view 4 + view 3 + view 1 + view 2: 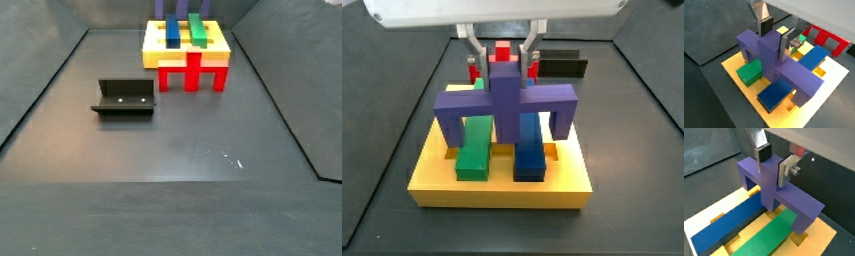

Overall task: Pick up the purple object. Move up. Move to above the board. Insert the purple object.
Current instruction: Insert the purple object.

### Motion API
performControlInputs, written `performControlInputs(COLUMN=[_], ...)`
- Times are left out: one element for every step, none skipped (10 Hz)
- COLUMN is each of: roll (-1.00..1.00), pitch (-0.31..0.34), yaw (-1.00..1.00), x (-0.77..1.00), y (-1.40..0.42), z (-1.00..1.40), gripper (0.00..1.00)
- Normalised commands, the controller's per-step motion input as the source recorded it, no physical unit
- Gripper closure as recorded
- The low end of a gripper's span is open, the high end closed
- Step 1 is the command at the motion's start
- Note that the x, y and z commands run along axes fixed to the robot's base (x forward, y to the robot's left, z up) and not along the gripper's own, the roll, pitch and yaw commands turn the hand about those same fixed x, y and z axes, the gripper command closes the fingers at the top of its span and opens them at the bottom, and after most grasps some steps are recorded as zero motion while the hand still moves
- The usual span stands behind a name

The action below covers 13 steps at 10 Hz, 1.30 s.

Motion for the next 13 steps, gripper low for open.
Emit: performControlInputs(roll=[0.11,0.08,0.08,0.04,0.09,0.11,0.14,0.13,0.11,0.07,0.04,0.04,0.02], pitch=[0.07,0.057,0.009,0.101,0.04,0.0,0.0,0.0,0.011,0.07,0.074,0.03,0.006], yaw=[0.0,0.0,0.0,0.0,0.0,0.0,0.0,0.0,0.0,0.05,0.0,0.0,0.0], x=[-0.19,-0.11,0.04,0.21,0.08,0.07,0.03,0.06,0.11,0.07,0.0,0.0,0.0], y=[0.0,0.0,-0.02,0.0,0.0,-0.05,-0.06,-0.08,-0.11,-0.17,-0.15,-0.2,-0.25], z=[-0.01,0.0,-0.12,0.0,-0.14,-0.37,-0.51,-0.5,-0.26,0.0,0.0,0.0,0.0], gripper=[1.0,1.0,1.0,1.0,1.0,1.0,1.0,1.0,1.0,1.0,1.0,1.0,1.0])
